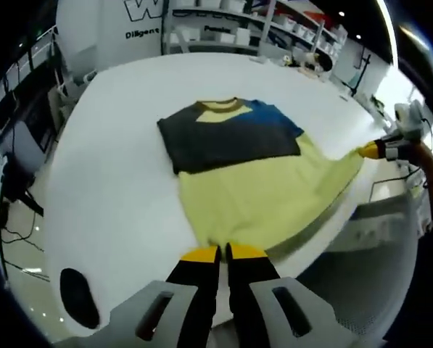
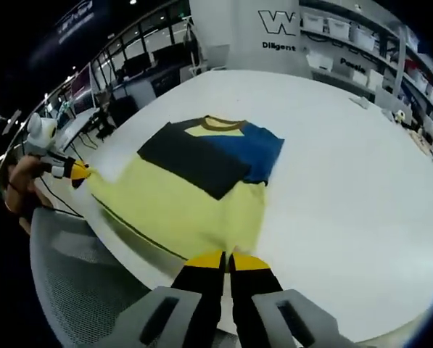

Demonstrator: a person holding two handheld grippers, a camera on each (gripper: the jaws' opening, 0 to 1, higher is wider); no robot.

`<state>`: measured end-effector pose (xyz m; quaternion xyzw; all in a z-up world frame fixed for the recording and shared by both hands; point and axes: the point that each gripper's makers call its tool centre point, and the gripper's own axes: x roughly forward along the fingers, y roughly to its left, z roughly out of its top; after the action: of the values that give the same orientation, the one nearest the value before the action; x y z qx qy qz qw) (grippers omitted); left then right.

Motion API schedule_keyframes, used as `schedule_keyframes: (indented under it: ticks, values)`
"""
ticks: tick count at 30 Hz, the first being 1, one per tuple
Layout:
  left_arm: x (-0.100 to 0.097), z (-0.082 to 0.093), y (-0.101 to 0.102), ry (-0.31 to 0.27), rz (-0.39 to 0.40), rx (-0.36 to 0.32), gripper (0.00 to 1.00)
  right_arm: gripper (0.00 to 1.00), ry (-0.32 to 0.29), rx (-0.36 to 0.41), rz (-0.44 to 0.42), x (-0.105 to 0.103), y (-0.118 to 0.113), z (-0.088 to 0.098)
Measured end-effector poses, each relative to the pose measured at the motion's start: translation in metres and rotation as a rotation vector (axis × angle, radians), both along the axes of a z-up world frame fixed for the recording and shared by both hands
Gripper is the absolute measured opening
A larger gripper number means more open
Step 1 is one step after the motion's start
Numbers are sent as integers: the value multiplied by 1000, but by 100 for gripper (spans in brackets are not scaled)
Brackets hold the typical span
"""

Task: Fold the garment on the visible template until the final outline fits inside the template.

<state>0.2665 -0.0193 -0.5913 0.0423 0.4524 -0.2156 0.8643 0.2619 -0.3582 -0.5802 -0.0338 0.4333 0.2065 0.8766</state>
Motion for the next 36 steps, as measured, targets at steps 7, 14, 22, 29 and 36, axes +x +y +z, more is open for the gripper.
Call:
schedule_keyframes:
  ticks: [7,14,22,29,36]
  values:
    - [19,15,2,-48,4,1,3,0,-34,36,-19,15,2,14]
    - [41,29,3,-102,18,-7,3,0,-80,62,-43,36,2,27]
    - [72,47,2,-165,35,-12,3,0,-149,94,-66,67,6,49]
    - [96,58,4,-200,45,-9,3,0,-182,107,-72,88,11,61]
    - [127,71,3,-249,34,-27,3,0,-192,92,-82,107,14,63]
